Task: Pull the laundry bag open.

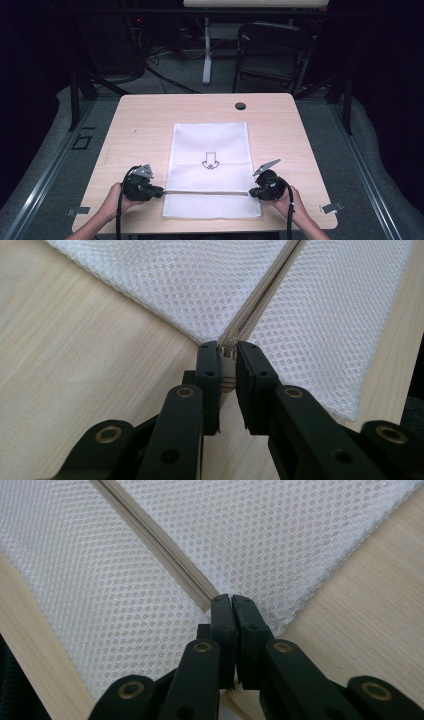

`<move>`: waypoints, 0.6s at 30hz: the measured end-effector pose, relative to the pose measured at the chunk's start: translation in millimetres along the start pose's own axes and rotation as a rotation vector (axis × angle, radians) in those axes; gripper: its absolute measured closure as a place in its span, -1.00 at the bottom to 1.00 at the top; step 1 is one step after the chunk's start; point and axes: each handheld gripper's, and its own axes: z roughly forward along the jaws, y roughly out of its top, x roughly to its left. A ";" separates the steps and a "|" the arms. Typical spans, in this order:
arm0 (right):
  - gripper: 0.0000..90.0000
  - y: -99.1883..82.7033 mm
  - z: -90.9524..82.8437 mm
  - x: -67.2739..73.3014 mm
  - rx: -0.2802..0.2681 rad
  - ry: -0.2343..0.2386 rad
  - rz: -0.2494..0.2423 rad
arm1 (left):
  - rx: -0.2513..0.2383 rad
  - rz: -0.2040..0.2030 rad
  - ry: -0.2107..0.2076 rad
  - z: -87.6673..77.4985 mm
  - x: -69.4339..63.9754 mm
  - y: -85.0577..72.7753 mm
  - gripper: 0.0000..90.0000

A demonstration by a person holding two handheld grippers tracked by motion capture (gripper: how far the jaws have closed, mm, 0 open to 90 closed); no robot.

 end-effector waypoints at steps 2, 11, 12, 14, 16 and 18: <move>0.55 0.8 -1.7 -0.7 0.009 0.015 -0.019 | -0.019 -0.017 -0.022 -2.1 1.1 -0.5 0.57; -0.22 4.1 -29.6 2.4 -0.065 -0.033 -0.021 | -0.107 -0.075 0.027 -25.1 -1.0 1.5 -0.30; -0.32 3.2 -33.9 2.1 -0.071 -0.055 -0.014 | -0.116 -0.089 0.042 -28.9 -1.3 1.7 -0.36; -0.45 0.8 -43.8 -1.4 -0.088 -0.067 0.006 | -0.139 -0.116 0.067 -36.8 -1.7 1.4 -0.49; -0.67 -2.0 -53.4 -4.7 -0.112 -0.120 0.030 | -0.155 -0.142 0.106 -44.7 -3.5 0.3 -0.61; -0.80 -3.5 -61.5 -7.3 -0.117 -0.158 0.037 | -0.160 -0.158 0.138 -51.6 -5.1 -1.4 -0.65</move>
